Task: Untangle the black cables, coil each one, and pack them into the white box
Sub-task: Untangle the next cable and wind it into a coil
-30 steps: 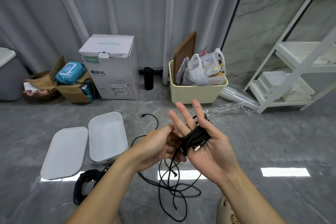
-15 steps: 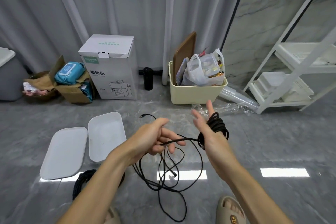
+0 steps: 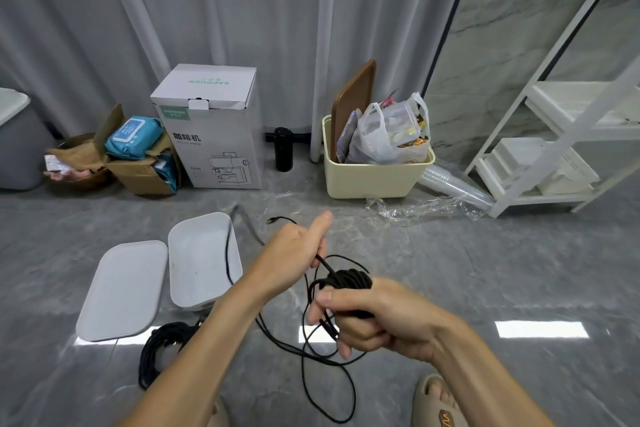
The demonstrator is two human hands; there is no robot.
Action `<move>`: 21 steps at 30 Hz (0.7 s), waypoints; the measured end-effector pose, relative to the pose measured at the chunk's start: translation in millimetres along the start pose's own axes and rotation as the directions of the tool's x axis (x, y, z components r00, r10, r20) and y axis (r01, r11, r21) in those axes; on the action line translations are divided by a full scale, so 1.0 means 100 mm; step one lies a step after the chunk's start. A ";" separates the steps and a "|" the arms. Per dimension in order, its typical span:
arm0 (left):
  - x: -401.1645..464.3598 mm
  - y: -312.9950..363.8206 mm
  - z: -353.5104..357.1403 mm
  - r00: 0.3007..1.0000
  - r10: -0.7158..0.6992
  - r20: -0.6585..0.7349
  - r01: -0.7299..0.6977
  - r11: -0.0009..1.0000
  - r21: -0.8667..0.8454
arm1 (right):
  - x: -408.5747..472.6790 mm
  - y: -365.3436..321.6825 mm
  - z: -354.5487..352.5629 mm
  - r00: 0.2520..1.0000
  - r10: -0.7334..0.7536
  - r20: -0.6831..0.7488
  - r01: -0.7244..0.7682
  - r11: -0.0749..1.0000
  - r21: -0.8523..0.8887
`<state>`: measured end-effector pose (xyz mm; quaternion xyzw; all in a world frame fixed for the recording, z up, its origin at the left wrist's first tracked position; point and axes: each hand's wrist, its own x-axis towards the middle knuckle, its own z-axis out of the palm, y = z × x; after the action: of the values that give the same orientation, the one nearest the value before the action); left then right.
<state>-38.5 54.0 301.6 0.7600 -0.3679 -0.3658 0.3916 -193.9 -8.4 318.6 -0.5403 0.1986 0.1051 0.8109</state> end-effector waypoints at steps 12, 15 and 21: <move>-0.03 -0.10 0.14 0.963 -0.041 0.265 0.048 0.999 -0.019 | 0.01 -0.09 0.00 0.901 -0.282 -0.328 0.433 0.610 0.664; -0.08 -0.05 0.20 0.944 -0.042 0.327 0.033 0.999 0.034 | 0.02 -0.13 -0.04 0.854 -0.302 -0.424 0.521 0.507 0.687; -0.11 -0.04 0.16 0.907 -0.057 0.417 0.020 0.995 0.093 | 0.06 -0.08 -0.15 0.703 -0.331 -0.630 0.585 0.772 0.247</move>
<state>-56.1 60.2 294.1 0.6869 -0.4439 -0.5118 0.2629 -188.2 -25.5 317.7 -0.3865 0.2972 -0.3127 0.8152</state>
